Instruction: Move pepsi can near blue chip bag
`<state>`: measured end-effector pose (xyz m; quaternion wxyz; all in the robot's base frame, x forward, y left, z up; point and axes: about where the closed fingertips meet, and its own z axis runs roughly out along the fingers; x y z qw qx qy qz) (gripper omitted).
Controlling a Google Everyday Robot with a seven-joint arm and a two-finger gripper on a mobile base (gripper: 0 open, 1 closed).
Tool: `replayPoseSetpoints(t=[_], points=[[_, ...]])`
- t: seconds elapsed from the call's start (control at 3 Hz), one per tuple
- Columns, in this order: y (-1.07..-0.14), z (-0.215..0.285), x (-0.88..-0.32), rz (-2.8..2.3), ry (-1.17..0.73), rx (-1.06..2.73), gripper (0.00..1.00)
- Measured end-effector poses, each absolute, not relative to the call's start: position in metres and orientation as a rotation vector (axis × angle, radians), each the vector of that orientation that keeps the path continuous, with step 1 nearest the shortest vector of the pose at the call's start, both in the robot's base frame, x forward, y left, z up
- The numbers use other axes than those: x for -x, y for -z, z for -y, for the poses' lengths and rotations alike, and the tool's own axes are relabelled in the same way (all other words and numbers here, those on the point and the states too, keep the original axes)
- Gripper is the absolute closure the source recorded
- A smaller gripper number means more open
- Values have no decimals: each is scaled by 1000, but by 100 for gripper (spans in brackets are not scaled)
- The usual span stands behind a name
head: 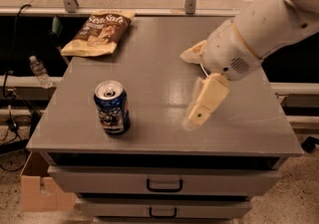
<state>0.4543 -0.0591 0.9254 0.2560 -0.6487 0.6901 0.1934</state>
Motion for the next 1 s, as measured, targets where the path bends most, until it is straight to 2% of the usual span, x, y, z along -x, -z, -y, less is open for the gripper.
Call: replayPoseSetpoints(t=[0.33,1.0], points=[[-921,7,-453,-1730,-700,1771,0],[-901,-54,-445,-1595,-967,1736,0]])
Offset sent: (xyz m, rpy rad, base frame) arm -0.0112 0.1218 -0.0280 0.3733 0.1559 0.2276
